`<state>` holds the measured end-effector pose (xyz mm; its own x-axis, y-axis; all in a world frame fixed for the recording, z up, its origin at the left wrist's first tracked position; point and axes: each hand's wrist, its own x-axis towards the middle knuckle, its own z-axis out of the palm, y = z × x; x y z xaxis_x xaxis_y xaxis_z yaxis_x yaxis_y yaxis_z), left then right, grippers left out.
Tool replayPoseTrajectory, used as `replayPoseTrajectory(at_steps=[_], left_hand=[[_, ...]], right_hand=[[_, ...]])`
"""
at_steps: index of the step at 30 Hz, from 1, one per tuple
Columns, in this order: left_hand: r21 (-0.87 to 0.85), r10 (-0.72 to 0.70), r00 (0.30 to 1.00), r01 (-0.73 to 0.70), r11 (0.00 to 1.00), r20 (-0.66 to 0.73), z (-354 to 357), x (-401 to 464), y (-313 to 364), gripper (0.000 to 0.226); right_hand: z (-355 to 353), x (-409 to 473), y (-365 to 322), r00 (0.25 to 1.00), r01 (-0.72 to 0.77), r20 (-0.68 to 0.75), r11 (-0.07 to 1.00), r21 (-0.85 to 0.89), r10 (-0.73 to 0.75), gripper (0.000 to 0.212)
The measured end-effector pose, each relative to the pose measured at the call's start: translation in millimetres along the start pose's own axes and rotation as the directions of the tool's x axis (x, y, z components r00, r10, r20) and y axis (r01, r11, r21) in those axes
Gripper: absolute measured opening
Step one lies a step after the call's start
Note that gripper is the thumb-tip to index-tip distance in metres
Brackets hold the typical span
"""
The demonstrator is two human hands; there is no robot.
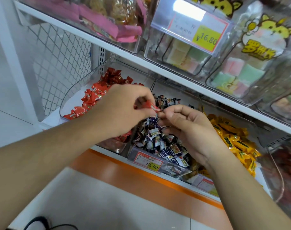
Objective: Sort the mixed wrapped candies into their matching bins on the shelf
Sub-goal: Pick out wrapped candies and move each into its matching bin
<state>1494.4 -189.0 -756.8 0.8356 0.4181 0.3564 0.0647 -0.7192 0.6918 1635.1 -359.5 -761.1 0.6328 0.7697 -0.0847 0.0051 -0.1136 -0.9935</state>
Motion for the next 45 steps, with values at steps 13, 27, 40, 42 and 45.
replayPoseTrajectory(at_steps=[13,27,40,42,45], left_hand=[[0.334,0.013,0.943,-0.13,0.933,0.333,20,-12,-18,0.06],[0.334,-0.008,0.934,-0.12,0.935,0.358,23,-10,-24,0.054],[0.33,0.014,0.94,-0.134,0.934,0.341,28,-12,-27,0.05],[0.327,0.014,0.94,-0.132,0.936,0.34,28,-12,-28,0.049],[0.323,0.014,0.94,-0.132,0.937,0.342,27,-13,-28,0.05]], right_hand=[[-3,16,49,0.975,0.006,0.091,0.384,-0.923,0.203,0.019],[-14,24,45,0.977,-0.051,0.022,0.33,-0.943,0.213,0.06],[-12,23,45,0.971,-0.018,0.057,0.312,-0.95,0.231,0.049],[-13,26,45,0.968,-0.035,0.044,0.31,-0.95,0.246,0.062],[-17,30,47,0.964,-0.064,0.024,0.318,-0.946,0.266,0.075]])
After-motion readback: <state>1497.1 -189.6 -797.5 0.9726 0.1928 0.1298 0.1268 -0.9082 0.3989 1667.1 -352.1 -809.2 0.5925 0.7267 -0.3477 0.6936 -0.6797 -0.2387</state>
